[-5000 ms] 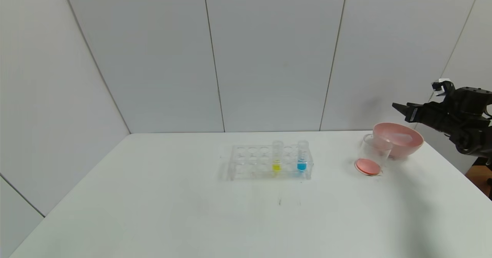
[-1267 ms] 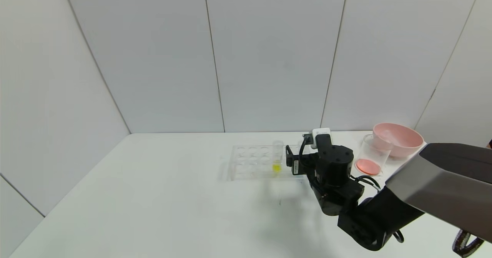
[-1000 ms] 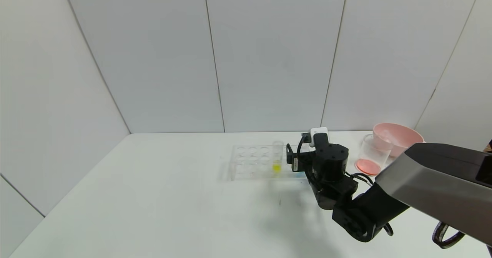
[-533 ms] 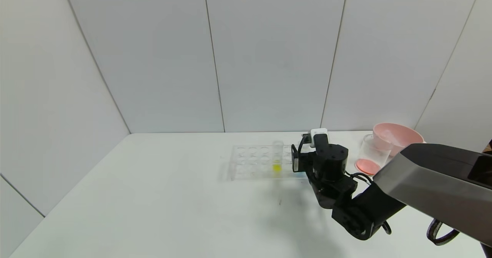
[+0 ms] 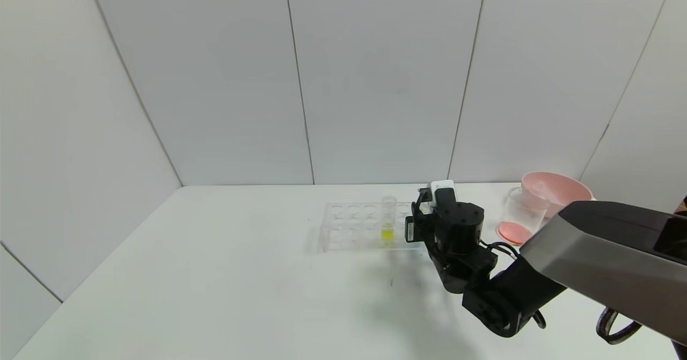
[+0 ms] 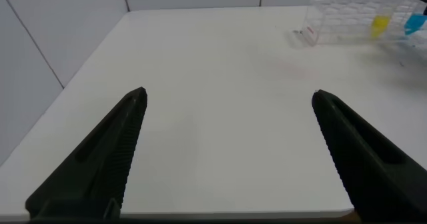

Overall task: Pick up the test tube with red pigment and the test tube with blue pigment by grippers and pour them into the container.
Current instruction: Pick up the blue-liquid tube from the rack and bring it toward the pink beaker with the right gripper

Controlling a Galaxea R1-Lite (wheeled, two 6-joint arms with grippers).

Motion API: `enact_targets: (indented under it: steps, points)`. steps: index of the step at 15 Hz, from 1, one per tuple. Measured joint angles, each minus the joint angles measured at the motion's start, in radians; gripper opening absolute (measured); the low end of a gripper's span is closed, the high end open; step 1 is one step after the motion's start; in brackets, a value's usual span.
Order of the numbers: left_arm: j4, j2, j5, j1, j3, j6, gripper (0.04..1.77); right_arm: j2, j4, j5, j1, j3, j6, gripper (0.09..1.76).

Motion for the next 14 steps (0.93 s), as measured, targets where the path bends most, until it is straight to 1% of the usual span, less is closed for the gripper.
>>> enact_targets:
  steps: [5, 10, 14]
  points:
    - [0.000, 0.000, 0.000, 0.000, 0.000, 0.000, 1.76, -0.028, 0.003, -0.002, 0.000, 0.002, -0.003, 0.55]
    - [0.001, 0.000, 0.000, 0.000, 0.000, 0.000, 1.76, -0.111, 0.006, -0.004, -0.004, 0.006, -0.059, 0.55]
    - [0.000, 0.000, 0.000, 0.000, 0.000, 0.000, 1.76, -0.170, 0.029, 0.001, 0.000, 0.015, -0.066, 0.55]
